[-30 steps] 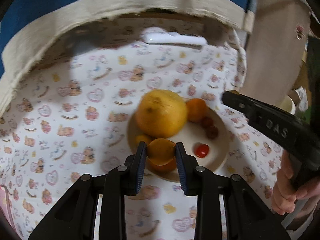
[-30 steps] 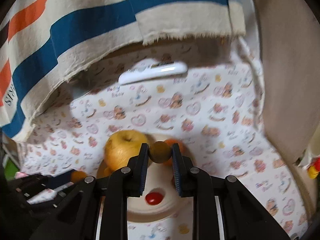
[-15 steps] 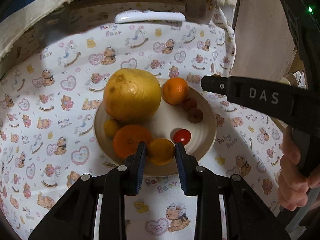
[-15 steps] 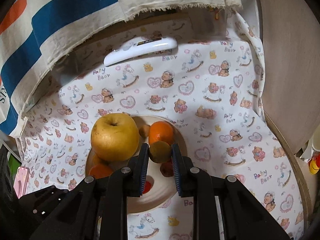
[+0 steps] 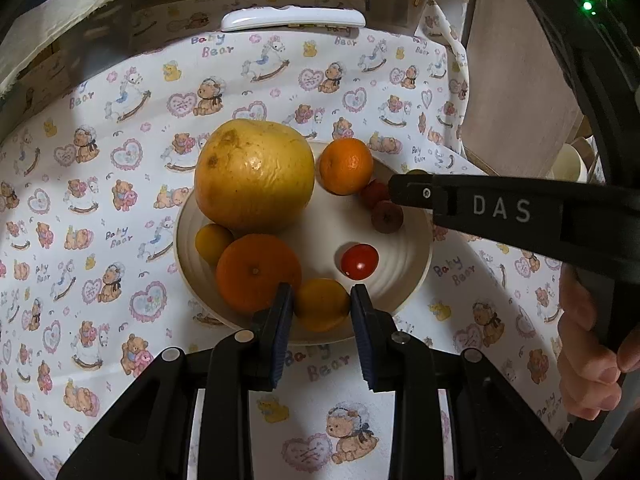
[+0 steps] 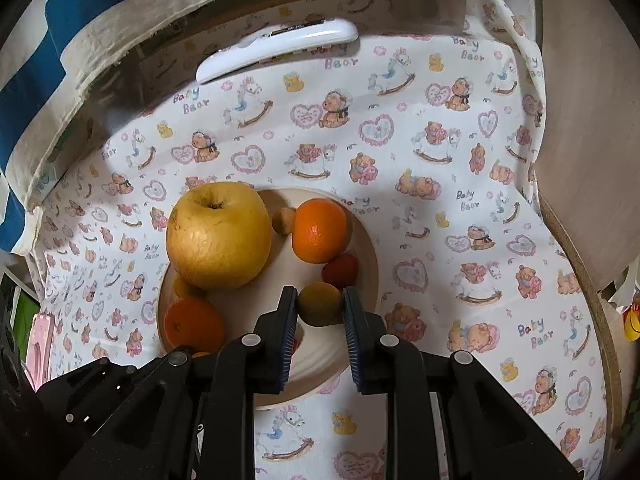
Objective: Organize fruits
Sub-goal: 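Carry the kumquat over the plate with the left tool while the right tool holds the yellow fruit, then lower both small fruits onto the plate and open both tools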
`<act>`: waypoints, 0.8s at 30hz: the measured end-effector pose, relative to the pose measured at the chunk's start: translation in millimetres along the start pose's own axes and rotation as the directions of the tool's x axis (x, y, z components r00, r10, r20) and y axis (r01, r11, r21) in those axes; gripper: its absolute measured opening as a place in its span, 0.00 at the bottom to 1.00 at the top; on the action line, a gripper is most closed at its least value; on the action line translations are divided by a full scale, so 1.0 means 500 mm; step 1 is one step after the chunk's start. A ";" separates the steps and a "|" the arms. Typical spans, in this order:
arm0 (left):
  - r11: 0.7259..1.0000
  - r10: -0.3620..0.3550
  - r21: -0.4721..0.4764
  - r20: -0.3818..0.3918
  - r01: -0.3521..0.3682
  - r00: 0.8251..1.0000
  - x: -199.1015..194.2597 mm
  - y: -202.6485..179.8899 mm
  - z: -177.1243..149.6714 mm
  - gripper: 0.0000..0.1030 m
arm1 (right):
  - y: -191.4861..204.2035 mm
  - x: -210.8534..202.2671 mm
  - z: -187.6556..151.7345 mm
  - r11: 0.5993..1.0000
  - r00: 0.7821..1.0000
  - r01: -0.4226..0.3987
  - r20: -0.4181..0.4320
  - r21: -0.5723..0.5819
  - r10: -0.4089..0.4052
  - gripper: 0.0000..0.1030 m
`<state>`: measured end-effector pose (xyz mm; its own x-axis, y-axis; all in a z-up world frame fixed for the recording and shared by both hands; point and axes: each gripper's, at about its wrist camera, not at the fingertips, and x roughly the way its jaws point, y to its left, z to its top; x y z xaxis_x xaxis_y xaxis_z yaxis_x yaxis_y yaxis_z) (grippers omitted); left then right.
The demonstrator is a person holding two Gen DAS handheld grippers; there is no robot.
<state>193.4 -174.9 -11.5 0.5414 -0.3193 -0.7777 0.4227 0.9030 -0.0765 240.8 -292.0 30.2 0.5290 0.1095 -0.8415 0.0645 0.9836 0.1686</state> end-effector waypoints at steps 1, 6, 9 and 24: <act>1.000 0.000 -0.001 0.001 0.000 1.000 0.000 0.000 0.000 0.28 | -0.001 0.003 0.000 1.000 1.000 0.000 -0.004 0.002 0.000 0.23; 1.000 -0.001 -0.005 -0.001 0.001 1.000 -0.001 0.001 -0.003 0.28 | -0.006 0.019 -0.002 1.000 1.000 0.001 -0.031 0.012 -0.001 0.23; 1.000 -0.003 -0.011 -0.001 0.003 1.000 -0.002 0.005 -0.007 0.28 | -0.007 0.027 -0.002 1.000 0.999 -0.002 -0.045 0.016 0.003 0.23; 0.999 0.017 -0.042 0.023 -0.016 1.000 -0.015 0.030 -0.019 0.39 | -0.002 0.039 -0.004 1.000 0.998 0.019 -0.066 0.010 -0.018 0.23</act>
<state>188.5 -156.1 -12.8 0.5654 -0.3106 -0.7641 0.3831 0.9193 -0.0902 249.2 -290.4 12.6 0.4711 0.1008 -0.8763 0.0826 0.9840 0.1576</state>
